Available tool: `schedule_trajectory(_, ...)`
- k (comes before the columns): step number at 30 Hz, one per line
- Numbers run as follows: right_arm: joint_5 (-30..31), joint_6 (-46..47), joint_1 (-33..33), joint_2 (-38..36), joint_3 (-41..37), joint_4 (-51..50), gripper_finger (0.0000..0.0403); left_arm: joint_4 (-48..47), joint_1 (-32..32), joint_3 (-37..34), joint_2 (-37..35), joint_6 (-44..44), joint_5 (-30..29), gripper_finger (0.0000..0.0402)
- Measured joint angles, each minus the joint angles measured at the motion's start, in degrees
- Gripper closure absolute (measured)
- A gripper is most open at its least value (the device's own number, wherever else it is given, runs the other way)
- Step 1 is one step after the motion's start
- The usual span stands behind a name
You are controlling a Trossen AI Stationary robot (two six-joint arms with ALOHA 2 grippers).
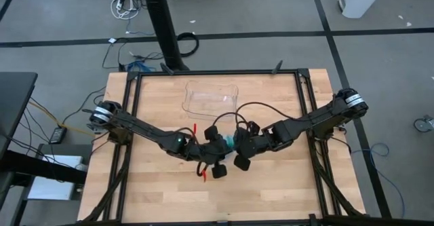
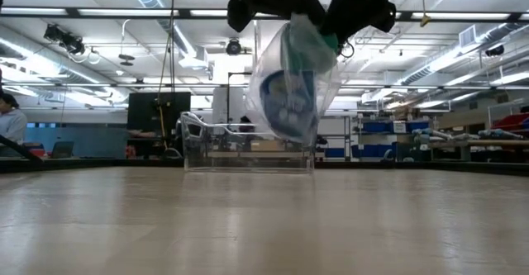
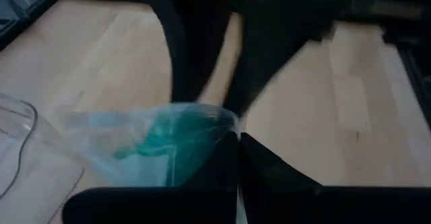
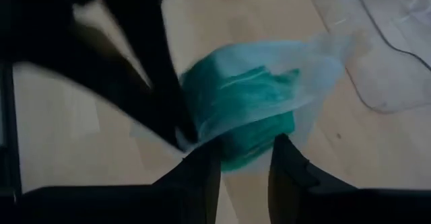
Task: Roll bandage
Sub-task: Put the rolled green bandage into the transparent zip bag
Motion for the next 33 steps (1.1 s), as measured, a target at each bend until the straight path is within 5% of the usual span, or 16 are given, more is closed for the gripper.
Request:
schedule_trajectory(8, -2.32, -10.70, 2.05, 0.06, -0.02, 3.38, 0.0252, 1.34, 0.15, 0.00, -0.72, -0.02, -1.18, 0.0392)
schedule_trajectory(17, -7.46, -9.15, 2.43, -4.86, 1.97, -3.52, 0.0175, -0.63, 0.17, 0.07, -1.29, -0.86, -1.90, 0.0392)
schedule_trajectory(28, 10.93, -31.48, 10.48, -1.99, 0.96, -3.55, 0.0202, -1.85, 0.17, 0.09, -1.77, -1.95, -0.12, 0.0392)
schedule_trajectory(33, 8.59, -35.08, 9.80, -1.42, 0.96, -3.36, 0.0226, -1.24, 0.17, 0.09, -1.77, -1.97, 0.79, 0.0392)
